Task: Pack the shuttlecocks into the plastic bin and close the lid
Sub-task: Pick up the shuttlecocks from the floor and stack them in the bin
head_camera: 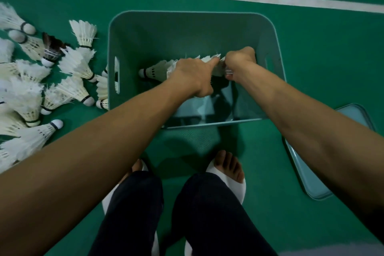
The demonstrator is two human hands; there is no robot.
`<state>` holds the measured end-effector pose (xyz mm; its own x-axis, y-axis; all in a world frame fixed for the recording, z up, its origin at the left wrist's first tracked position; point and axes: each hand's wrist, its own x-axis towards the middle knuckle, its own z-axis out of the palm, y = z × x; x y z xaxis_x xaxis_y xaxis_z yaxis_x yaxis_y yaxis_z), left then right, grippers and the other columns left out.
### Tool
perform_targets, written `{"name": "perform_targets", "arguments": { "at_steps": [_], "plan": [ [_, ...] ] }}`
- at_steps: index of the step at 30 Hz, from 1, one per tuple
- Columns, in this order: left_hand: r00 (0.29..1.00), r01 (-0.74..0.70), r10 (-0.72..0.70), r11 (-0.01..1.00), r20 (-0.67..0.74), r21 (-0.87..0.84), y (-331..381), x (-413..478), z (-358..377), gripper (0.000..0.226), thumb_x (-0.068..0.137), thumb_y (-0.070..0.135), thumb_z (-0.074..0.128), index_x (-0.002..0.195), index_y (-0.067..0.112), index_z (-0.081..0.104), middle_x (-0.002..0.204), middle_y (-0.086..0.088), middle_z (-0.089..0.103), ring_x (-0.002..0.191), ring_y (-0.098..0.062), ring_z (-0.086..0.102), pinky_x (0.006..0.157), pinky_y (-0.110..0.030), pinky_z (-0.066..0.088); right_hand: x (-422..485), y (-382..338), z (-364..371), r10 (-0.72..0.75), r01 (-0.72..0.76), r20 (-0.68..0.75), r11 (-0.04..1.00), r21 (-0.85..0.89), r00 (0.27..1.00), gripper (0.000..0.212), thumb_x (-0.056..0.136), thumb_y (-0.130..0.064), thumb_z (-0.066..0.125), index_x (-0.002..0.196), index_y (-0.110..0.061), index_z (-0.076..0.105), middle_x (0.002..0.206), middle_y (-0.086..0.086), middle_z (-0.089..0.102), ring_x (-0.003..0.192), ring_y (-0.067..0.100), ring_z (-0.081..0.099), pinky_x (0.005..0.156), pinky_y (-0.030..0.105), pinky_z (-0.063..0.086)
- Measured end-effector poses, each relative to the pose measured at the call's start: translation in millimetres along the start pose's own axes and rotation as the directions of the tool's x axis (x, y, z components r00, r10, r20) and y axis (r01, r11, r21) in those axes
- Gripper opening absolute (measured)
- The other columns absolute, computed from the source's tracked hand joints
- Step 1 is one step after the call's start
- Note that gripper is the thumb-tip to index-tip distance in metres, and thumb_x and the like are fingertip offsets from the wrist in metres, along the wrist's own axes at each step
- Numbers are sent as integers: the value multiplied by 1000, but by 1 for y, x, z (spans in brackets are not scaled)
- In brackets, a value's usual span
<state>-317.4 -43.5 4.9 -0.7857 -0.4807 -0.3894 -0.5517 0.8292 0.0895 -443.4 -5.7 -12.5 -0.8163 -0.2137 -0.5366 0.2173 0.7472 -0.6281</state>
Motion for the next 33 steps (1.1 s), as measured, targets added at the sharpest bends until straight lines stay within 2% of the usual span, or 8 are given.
{"name": "perform_targets", "arguments": {
  "at_steps": [6,11,15,21,24,26,29,33],
  "plan": [
    [1000,8,-9,1000,19,22,-6,-5,1,78,91,39,60,157,34,18,113,-12,65,82,-31,53,68,-38,39,-5,-2,5,-40,38,-76,999,-24,996,23,87,-1,61,69,-11,50,93,12,70,85,30,71,73,45,64],
    [998,-4,4,1000,64,-4,-6,-3,7,83,93,42,55,161,40,7,100,-9,57,90,-33,59,69,-37,40,-12,-7,2,76,-86,99,991,98,992,23,89,10,52,76,-8,52,76,9,61,60,20,59,42,26,51],
    [992,-13,32,987,122,-160,-9,-1,11,89,95,44,53,161,43,-6,118,-13,66,86,-29,56,70,-35,41,-19,-7,-4,-19,28,62,989,-143,998,18,93,-5,59,76,-8,55,92,14,69,82,30,70,65,43,62],
    [981,119,-12,822,191,-557,-28,-22,-11,92,92,22,53,163,39,-4,135,-19,60,92,-26,63,84,-36,52,-48,-6,-22,-378,365,112,709,-603,919,19,95,-15,51,99,-1,64,121,22,67,111,41,64,91,40,51],
    [980,188,-93,730,177,-657,-44,-37,-19,92,93,22,57,163,34,0,152,-16,48,111,-25,59,92,-33,46,-61,-7,-24,-505,515,149,739,-434,850,27,87,-9,46,98,-3,70,104,20,72,99,41,67,85,42,53],
    [977,212,-132,681,167,-701,-50,-48,-20,92,92,26,62,164,30,4,158,-14,41,128,-29,52,97,-33,43,-71,-4,-17,-410,500,372,846,-188,833,18,87,-11,56,89,-10,74,89,10,74,83,32,71,77,41,57],
    [976,218,-140,622,166,-752,-50,-68,-15,92,94,27,62,164,27,2,160,-14,39,131,-31,52,95,-35,46,-87,1,-15,-362,527,660,848,-60,658,21,91,-4,62,108,-9,74,92,-1,71,76,3,66,73,23,54],
    [966,249,-193,528,171,-812,-50,-81,-3,94,95,23,59,164,22,-6,165,-11,31,145,-29,40,99,-30,37,-95,4,-18,-512,839,765,540,-66,390,56,80,11,61,131,-10,64,120,-6,66,101,-5,63,79,7,47]
  ]
}}
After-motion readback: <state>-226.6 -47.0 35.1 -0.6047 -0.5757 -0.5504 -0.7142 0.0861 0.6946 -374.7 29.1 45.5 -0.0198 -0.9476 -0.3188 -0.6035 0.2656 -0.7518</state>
